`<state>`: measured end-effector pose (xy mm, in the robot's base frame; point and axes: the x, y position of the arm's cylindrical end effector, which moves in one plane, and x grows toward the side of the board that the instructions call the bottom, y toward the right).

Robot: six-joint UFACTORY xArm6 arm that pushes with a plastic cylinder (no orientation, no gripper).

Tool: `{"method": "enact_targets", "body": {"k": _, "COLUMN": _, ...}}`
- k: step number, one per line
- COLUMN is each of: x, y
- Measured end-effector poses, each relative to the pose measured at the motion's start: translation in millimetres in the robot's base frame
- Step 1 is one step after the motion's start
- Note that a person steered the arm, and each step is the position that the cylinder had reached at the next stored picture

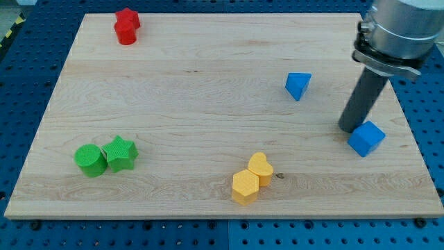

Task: Place the blue cube at the bottom right side of the board

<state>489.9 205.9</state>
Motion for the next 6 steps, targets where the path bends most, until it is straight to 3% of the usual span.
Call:
{"method": "enact_targets", "body": {"k": 2, "x": 9.7, "y": 26.4}}
{"method": "enact_targets", "body": {"k": 6, "x": 59.5, "y": 4.1}}
